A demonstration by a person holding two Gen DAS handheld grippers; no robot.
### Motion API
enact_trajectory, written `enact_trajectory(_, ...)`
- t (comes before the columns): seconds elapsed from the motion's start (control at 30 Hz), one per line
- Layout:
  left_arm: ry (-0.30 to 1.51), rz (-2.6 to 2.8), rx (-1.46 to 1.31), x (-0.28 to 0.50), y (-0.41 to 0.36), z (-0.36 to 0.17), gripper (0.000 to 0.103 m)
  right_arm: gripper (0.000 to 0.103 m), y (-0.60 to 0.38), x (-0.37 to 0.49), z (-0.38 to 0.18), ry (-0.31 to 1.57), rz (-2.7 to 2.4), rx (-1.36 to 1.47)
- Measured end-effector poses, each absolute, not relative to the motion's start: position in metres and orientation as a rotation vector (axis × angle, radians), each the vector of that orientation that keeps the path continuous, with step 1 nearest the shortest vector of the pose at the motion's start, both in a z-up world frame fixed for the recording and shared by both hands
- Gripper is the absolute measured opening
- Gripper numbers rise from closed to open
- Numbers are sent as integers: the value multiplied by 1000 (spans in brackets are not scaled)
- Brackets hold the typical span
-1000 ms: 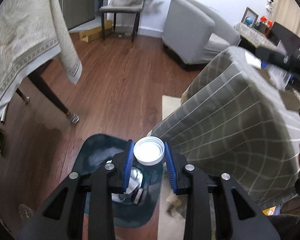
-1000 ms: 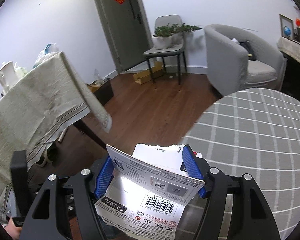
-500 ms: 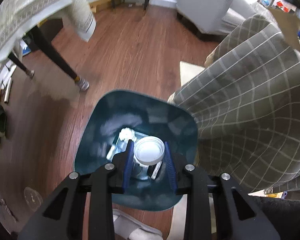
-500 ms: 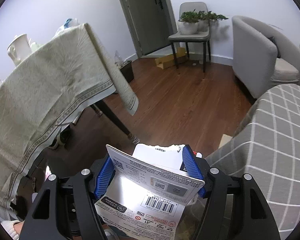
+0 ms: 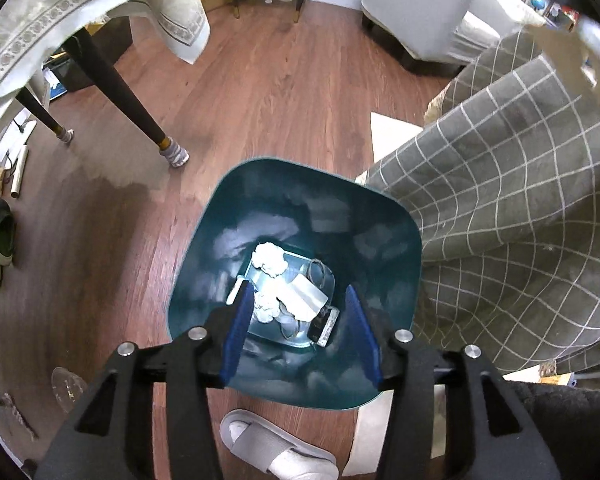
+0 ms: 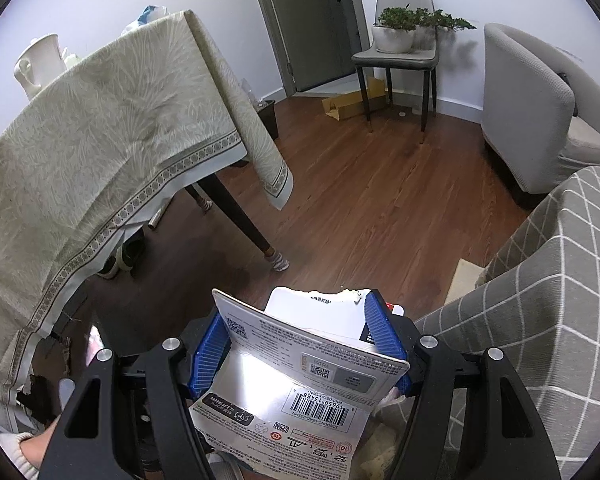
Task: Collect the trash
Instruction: 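Lower the white card packaging into the bin and open the right tool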
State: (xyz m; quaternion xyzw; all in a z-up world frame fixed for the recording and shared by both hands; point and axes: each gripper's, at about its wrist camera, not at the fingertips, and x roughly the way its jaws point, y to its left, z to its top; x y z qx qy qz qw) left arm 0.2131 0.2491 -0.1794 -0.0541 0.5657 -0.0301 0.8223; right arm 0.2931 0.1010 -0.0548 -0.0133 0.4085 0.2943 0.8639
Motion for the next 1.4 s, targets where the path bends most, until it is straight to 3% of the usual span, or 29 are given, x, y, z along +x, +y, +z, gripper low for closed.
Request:
enact_trajectory(0.27, 1099, -46, -153, 206, 265, -148, 63, 68, 111, 295, -68, 904, 624, -48)
enact_trajectory(0.67, 878, 4, -203, 193, 283, -76, 69, 68, 134, 297, -124, 1070, 658, -85)
enact_trajectory(0.9, 805, 20, -229, 194, 286, -48, 66, 68, 150, 293, -157, 1144, 674, -109)
enact_trajectory(1.17, 749, 37, -208, 188, 292, -23, 56, 68, 173, 282, -185, 1205, 739, -149)
enact_trajectory(1.4, 703, 56, -239, 184, 300, -3, 55, 70, 185, 271, -204, 1236, 757, -221)
